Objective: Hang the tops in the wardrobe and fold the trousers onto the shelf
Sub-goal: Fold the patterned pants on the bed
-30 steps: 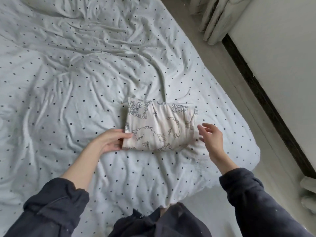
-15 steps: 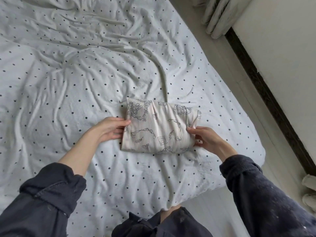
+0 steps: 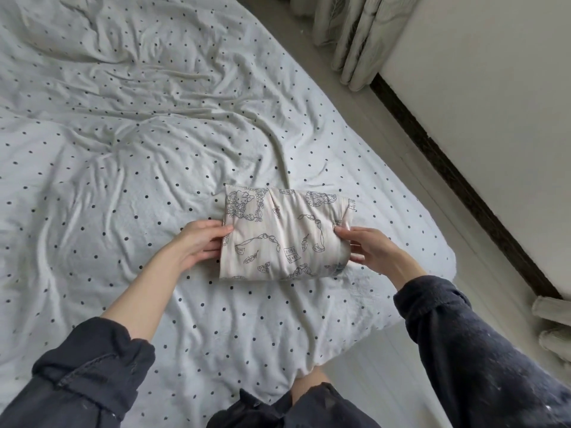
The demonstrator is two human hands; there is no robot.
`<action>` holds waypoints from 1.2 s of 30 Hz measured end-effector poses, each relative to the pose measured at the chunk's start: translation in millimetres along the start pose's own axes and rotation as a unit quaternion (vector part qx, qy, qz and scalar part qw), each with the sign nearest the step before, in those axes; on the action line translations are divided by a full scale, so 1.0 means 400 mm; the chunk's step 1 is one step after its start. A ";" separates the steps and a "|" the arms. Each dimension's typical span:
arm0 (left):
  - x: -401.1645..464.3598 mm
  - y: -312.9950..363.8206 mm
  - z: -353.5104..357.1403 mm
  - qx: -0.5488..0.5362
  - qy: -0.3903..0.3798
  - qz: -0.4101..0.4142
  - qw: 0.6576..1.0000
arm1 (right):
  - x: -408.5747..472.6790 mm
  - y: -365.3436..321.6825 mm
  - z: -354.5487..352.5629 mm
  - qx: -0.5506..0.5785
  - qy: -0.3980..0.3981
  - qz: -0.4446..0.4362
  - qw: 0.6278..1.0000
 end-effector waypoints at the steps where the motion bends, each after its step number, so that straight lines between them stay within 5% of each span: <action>1: -0.012 -0.001 0.004 -0.001 -0.005 0.004 1.000 | -0.019 0.005 -0.003 0.002 0.001 -0.002 1.000; 10: -0.196 0.005 0.149 0.079 -0.127 0.076 0.986 | -0.345 0.217 -0.085 0.115 0.115 -0.043 0.986; 17: -0.408 -0.037 0.405 0.195 -0.272 0.125 0.934 | -0.692 0.550 -0.146 0.274 0.208 -0.085 0.935; 23: -0.641 -0.179 0.710 0.307 -0.401 0.126 0.854 | -0.979 0.907 -0.192 0.413 0.302 -0.099 0.853; 31: -1.036 -0.417 1.117 0.408 -0.572 0.159 0.694 | -1.365 1.341 -0.219 0.538 0.434 -0.113 0.714; 36: -1.262 -0.514 1.303 0.407 -0.619 0.176 0.649 | -1.593 1.479 -0.287 0.550 0.486 -0.136 0.665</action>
Point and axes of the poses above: each hand's wrist, its own x-axis towards the middle knuckle, its own z-axis out of the palm, y = z × x, the point moved 5 cm from there along x, towards the middle knuckle, and after that the axes turned 4 degrees about z, right-handed, at the moved point
